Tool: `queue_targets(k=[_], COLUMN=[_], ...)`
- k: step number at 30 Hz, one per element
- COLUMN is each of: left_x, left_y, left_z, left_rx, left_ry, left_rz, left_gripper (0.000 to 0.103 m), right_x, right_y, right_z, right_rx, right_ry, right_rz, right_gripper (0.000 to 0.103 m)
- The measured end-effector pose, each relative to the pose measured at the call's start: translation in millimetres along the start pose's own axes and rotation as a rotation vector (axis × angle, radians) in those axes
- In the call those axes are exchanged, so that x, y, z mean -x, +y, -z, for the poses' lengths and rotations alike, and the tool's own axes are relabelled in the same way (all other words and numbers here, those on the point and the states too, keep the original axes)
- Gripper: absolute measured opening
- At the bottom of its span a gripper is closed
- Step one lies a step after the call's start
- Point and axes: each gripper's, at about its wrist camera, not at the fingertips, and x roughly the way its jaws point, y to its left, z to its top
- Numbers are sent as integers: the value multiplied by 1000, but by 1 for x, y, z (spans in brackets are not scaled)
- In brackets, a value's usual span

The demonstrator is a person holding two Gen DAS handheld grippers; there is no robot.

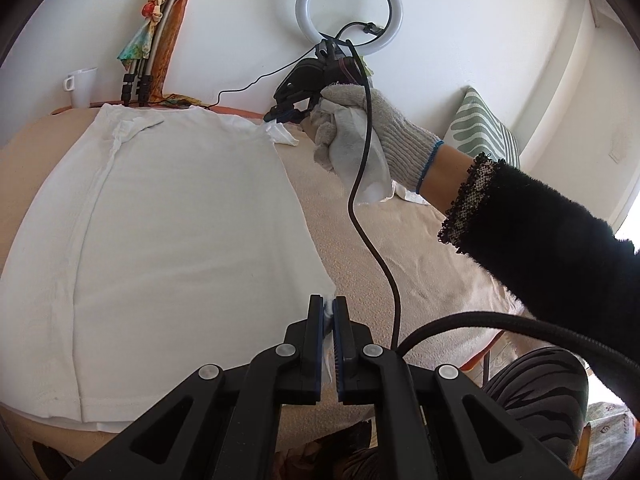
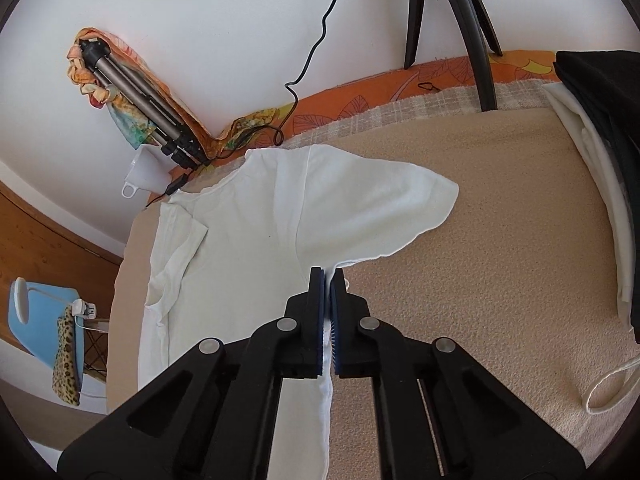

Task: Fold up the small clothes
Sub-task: 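Grasp the shirt side with the right tool and fold it over the body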

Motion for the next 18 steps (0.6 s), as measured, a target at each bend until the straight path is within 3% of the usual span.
queue_targets(k=[9,18], left_x=[31,49], left_y=[29,59], left_z=[6,15], left_rx=[74,141], left_ry=[-55,-75], left_rz=[-15,-49], left_gripper=[1,1], right_x=[-2,-32], right_y=[75,133], right_z=[-2,3], right_rx=[170,288], right_ry=[-24,-5], right_rz=[81,136], right_gripper=[4,3])
